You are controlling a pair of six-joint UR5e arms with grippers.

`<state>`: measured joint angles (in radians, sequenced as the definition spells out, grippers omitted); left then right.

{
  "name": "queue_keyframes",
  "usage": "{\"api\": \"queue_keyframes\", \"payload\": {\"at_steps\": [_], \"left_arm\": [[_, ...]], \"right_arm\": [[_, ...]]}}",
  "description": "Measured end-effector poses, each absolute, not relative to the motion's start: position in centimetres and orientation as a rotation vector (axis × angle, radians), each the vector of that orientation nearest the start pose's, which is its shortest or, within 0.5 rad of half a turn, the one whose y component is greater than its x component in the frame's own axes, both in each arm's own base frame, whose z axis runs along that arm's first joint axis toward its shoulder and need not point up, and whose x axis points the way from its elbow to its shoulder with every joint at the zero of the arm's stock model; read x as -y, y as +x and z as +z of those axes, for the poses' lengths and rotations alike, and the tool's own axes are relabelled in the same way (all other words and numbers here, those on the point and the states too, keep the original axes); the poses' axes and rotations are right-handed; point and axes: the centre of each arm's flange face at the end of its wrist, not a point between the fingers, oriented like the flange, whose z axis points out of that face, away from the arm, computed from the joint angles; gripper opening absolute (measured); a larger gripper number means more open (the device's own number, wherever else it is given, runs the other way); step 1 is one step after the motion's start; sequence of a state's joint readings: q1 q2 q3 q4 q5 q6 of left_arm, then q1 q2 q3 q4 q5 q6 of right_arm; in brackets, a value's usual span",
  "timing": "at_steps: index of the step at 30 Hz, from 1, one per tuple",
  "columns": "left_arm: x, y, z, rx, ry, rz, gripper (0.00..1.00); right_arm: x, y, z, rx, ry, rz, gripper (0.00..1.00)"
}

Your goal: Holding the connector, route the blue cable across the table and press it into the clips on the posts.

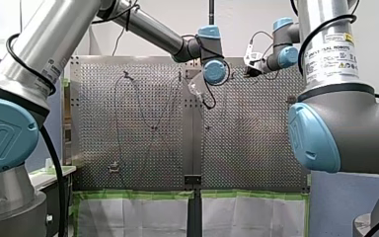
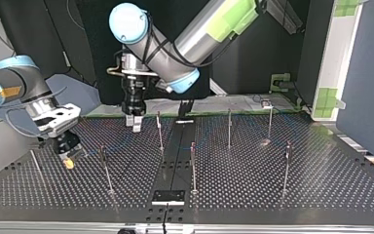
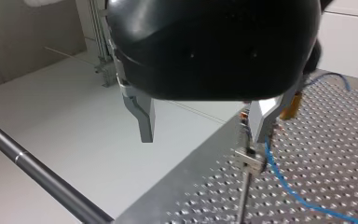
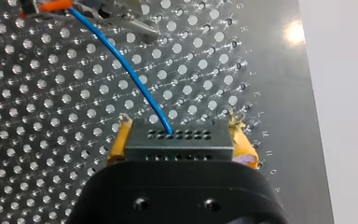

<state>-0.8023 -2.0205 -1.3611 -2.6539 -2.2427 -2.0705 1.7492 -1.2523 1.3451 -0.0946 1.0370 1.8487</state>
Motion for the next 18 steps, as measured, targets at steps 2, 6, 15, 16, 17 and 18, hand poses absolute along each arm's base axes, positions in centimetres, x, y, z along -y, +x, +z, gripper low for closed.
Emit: {"api": "queue_keyframes", "payload": {"at_steps": [2, 6, 15, 16, 17, 18], "left_arm": [[52.7, 41.0, 36.7, -1.357, -0.376, -0.642, 1.0], [52.4, 40.8, 35.3, -1.358, -0.376, -0.641, 1.0], [51.7, 40.0, 32.3, -1.359, -0.37, -0.632, 1.0], [51.6, 39.9, 32.0, -1.36, -0.366, -0.629, 1.0], [51.5, 39.9, 31.7, -1.36, -0.363, -0.625, 1.0], [51.4, 39.8, 31.4, -1.361, -0.358, -0.621, 1.0]], "right_arm": [[56.7, 28.9, 43.0, -1.378, -2.161, -2.457, 0.0], [56.9, 28.9, 42.6, -1.382, -2.163, -2.45, 0.0], [57.3, 28.7, 41.9, -1.395, -2.172, -2.437, 0.0], [57.4, 28.6, 41.9, -1.397, -2.172, -2.437, 0.0], [57.4, 28.6, 41.9, -1.398, -2.172, -2.437, 0.0], [57.4, 28.6, 41.9, -1.399, -2.173, -2.437, 0.0]]}}
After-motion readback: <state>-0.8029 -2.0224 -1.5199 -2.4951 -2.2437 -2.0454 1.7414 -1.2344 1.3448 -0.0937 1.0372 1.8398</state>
